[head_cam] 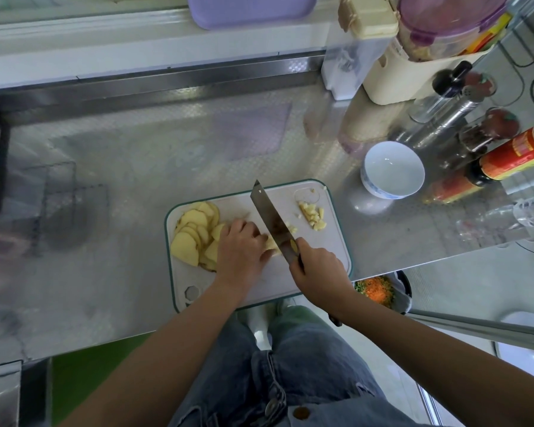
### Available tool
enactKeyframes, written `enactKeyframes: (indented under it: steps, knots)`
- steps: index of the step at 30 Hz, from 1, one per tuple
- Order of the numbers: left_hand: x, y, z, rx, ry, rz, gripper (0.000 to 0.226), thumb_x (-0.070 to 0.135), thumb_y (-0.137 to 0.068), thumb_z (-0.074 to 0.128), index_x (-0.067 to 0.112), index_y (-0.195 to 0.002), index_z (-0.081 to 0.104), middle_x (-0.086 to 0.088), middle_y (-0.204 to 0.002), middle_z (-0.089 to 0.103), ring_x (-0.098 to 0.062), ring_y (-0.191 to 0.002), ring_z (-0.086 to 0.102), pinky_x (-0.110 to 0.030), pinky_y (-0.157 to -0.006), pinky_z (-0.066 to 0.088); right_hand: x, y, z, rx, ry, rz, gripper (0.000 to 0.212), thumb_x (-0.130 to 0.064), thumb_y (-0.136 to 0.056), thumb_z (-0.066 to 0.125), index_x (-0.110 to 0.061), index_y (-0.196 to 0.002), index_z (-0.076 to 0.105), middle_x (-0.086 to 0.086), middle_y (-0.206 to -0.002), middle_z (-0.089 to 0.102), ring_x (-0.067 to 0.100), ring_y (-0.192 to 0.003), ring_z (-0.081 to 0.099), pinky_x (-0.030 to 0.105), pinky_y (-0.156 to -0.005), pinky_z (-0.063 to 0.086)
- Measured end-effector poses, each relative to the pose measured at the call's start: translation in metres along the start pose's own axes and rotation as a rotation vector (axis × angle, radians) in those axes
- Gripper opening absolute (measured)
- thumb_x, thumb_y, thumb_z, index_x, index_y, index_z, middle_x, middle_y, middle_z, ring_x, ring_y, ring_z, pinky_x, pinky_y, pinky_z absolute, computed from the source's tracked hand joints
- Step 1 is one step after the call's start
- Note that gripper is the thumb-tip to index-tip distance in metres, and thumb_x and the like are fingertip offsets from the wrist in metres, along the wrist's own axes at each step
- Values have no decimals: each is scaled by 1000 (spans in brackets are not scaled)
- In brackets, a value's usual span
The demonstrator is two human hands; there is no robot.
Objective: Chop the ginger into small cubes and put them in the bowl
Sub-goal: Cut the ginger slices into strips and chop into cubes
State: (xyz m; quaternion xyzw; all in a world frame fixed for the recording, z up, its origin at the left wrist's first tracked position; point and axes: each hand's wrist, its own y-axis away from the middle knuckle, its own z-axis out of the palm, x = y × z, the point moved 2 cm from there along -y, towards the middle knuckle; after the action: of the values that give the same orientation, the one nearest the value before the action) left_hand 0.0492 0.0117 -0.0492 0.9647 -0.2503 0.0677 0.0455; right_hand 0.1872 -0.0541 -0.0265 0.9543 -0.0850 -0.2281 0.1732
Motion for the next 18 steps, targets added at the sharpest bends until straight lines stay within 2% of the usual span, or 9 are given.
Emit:
enactKeyframes:
  steps: [4,7,11,14,16,18]
  knots:
    - [1,0,2,-15,7,-17,18,42,-82,67,27,-84,77,3,-84,66,-25,-98,54,-36,-82,39,-1,-2,7,-22,44,16,17,-29,-100,38,-15,-107,45,2,-71,55,16,-56,50,26,-51,38]
    - [0,0,5,-30,19,-26,23,44,-87,59,28,-92,76,3,-88,66,-24,-101,50,-35,-85,36,-1,0,14,-53,53,39,15,-23,-98,41,-14,-110,45,6,-76,60,22,-62,57,32,-59,49]
    - [-2,-2,7,-57,25,-38,27,44,-90,54,28,-99,75,4,-90,64,-23,-103,47,-35,-85,34,-1,1,23,-47,55,61,16,-21,-97,41,-13,-111,45,8,-79,62,26,-65,59,33,-60,48]
    - [-2,-3,7,-79,29,-33,28,43,-90,53,28,-100,75,4,-91,63,-23,-104,46,-35,-86,34,-1,2,26,-42,55,61,18,-23,-99,40,-14,-113,44,9,-82,64,27,-67,60,37,-64,52]
    - [-1,-2,5,-66,41,-31,26,42,-89,57,27,-97,76,2,-87,64,-24,-102,48,-36,-85,35,2,1,25,-28,47,57,17,-25,-100,39,-14,-112,44,9,-82,64,25,-64,57,35,-61,48]
    - [-2,0,3,-28,51,-35,21,39,-85,63,25,-92,77,1,-84,64,-26,-100,51,-37,-83,38,5,0,23,-5,43,46,16,-27,-100,38,-14,-107,44,8,-78,62,22,-58,49,30,-53,36]
